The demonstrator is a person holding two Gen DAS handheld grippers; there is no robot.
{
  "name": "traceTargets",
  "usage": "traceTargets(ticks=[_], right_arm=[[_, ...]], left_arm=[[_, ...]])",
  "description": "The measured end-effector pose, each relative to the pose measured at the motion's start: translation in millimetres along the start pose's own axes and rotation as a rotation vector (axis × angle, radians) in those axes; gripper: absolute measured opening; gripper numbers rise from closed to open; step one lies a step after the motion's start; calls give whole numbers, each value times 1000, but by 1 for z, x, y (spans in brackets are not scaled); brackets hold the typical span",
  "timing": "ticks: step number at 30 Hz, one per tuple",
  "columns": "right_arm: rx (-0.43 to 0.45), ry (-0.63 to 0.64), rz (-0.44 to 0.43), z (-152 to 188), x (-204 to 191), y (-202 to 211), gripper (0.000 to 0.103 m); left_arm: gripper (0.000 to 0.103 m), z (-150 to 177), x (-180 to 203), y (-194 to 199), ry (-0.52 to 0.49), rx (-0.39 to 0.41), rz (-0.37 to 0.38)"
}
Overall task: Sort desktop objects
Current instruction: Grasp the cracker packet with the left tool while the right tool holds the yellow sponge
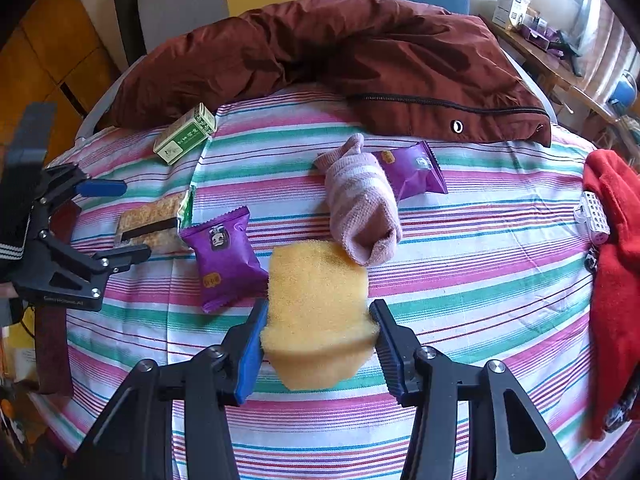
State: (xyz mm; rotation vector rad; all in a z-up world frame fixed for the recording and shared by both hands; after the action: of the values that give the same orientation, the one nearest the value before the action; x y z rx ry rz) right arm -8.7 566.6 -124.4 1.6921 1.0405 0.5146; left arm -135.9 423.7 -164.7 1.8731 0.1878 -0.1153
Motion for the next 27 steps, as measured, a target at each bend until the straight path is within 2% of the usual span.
traceTargets(ticks=[4, 7, 9, 20, 27], right_arm=[[0, 1, 4, -1, 1, 0, 52], [-5, 5, 11, 0, 1, -2, 52], [-4, 11, 13, 0, 0, -2, 52], [14, 44, 14, 1, -3, -1, 49], [71, 51, -123, -4, -15, 19, 49]], left_arm=[[84, -2, 1, -6, 21, -3, 54], [73, 1, 3, -10, 63, -10, 110], [62, 2, 2, -8, 99, 8, 127], [53, 23, 11, 13, 260, 40, 73], [49, 27, 18, 45, 311, 100, 29]])
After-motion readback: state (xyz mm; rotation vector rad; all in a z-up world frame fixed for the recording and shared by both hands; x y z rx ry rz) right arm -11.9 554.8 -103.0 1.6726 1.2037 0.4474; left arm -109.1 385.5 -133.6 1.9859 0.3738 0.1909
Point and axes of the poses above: each gripper's, at about its wrist camera, not at the fingertips, and y roughly against the way its jaws point, x to its right, z to its underside, the point moved 6 cm from there along -y, roughly the way its jaws point, and after that the axes turned 12 degrees about -y, right-handed, at the moved point
